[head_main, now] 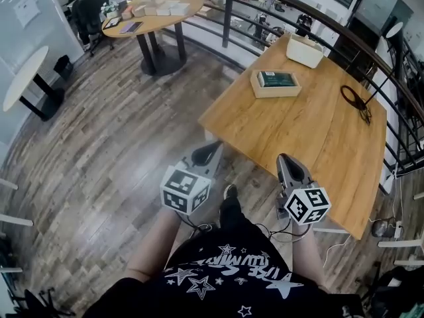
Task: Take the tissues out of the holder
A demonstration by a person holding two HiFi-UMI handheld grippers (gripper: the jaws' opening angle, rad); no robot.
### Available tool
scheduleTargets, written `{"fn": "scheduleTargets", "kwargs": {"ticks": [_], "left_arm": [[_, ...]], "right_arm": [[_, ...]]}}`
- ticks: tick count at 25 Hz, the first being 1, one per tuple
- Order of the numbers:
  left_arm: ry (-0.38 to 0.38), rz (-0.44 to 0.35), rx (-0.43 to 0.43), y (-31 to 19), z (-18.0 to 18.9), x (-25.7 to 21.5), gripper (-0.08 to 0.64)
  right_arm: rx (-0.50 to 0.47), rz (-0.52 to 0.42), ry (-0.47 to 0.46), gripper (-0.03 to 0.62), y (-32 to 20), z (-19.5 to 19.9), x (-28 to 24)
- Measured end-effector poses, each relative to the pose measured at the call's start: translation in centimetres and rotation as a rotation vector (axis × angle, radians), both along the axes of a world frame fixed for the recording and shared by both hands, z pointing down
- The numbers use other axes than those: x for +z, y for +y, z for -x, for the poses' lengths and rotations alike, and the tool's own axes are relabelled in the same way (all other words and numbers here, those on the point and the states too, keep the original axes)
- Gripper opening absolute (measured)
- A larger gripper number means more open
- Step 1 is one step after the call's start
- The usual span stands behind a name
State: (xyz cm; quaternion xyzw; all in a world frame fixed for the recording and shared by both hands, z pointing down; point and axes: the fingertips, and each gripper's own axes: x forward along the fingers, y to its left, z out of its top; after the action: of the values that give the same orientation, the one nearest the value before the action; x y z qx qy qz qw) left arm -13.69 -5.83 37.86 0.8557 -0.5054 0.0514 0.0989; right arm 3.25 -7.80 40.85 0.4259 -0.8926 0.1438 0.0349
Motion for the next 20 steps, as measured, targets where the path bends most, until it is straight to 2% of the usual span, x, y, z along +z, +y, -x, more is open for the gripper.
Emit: {"fn": "scheduleTargets", "kwargs": {"ticks": [16,20], "left_arm": [[-0.01,0.046,0.016,-12.0,-0.2,1.8,0.014],[-0.022,0.045,0.027,-15.3,-0.4,1.6,0.014]], "right_arm": [[0.048,0.051,-0.018,0.025,-11.9,-1.2,2.2],[0.069,0.073,-0.081,0.025,-15.1,-1.7,2.1]]}}
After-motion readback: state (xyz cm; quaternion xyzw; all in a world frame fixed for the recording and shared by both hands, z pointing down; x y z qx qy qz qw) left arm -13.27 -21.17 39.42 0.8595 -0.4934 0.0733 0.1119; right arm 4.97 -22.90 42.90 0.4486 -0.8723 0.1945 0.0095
